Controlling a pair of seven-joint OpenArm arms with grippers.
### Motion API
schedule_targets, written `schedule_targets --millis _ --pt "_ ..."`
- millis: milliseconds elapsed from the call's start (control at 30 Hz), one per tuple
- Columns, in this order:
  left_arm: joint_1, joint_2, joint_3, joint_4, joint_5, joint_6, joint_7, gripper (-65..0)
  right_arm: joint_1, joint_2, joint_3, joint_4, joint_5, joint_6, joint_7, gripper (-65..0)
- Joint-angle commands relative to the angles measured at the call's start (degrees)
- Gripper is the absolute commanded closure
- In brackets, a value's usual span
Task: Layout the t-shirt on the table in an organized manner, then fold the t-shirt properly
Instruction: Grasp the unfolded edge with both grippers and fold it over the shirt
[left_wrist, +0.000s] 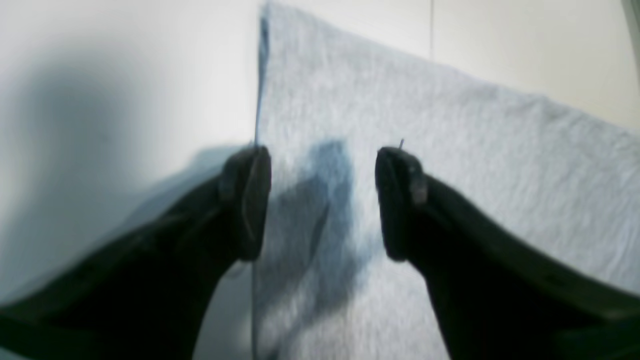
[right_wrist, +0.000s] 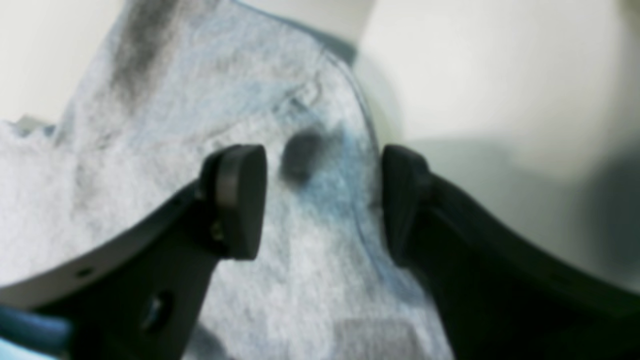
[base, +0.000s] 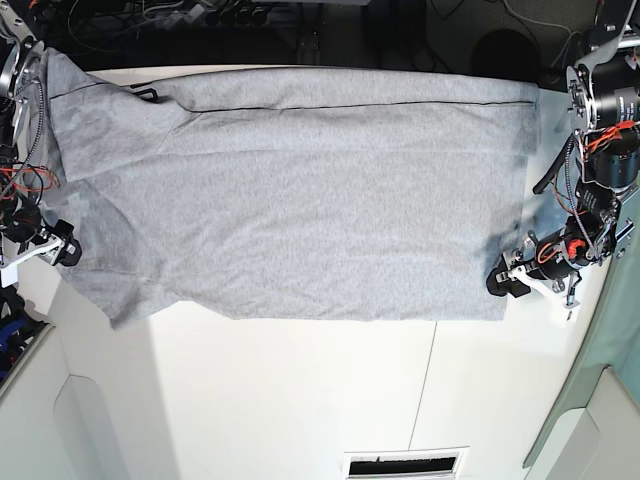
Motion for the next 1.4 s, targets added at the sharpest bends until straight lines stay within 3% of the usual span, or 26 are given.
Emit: schedule_targets --millis 0,67,300,400,433,467,567,700,800,900,1233,1367 --pt "-1.27 -0.37 -0.20 0.52 0.35 0.66 -0.20 -32.0 1.40 1.03 0.20 0.72 0.72 0.66 0.68 -35.8" --pt "-1.27 -0.02 -0.20 0.52 0.35 0.66 -0.20 -27.6 1.40 1.03 0.20 0.72 0.70 1.16 0.46 -35.7" --pt "-1.27 -0.04 -0.20 0.52 0.35 0.31 0.33 -25.5 1.40 1.07 0.20 0.72 0.74 1.25 -0.79 -35.6" --pt "-1.27 0.11 -0.20 0.52 0.00 -4.35 2.58 -9.2 1.40 1.07 0.20 0.81 1.88 1.25 -0.79 -35.0" --pt "-1.27 0.11 -0.20 0.52 -0.66 -5.79 2.73 -1.4 1.40 1.07 0.20 1.07 1.99 1.25 -0.79 -31.4" --pt "-1.29 0.07 -0.20 0.55 -1.29 -6.95 2.73 0.0 1.40 1.09 0.20 1.44 1.97 1.25 -0.79 -25.5" --pt "-1.29 -0.50 -0.20 1.57 -4.59 -8.97 3.58 0.0 1.40 1.11 0.20 4.09 1.95 1.22 -0.79 0.0" --pt "-1.27 -1.55 -0.22 5.53 -15.98 -8.97 13.40 0.0 1.38 1.73 0.26 9.11 1.97 1.20 -2.43 0.0" --pt "-1.25 -2.03 -0.20 8.26 -25.88 -8.97 24.15 0.0 1.25 2.08 0.26 12.94 1.99 1.22 -7.15 0.0" --pt "-0.76 -2.99 -0.20 9.99 -33.35 -8.97 31.15 0.0 0.72 2.62 0.26 15.69 2.69 1.22 -11.26 0.0" --pt "10.05 -10.62 -0.22 22.64 -49.77 -8.97 44.41 0.0 -12.44 8.74 1.38 25.77 9.51 1.22 -11.47 0.0" --pt "16.00 -11.98 -0.22 28.02 -51.28 -8.97 45.94 0.0 -17.09 8.94 3.54 27.30 9.70 1.05 -11.50 0.0"
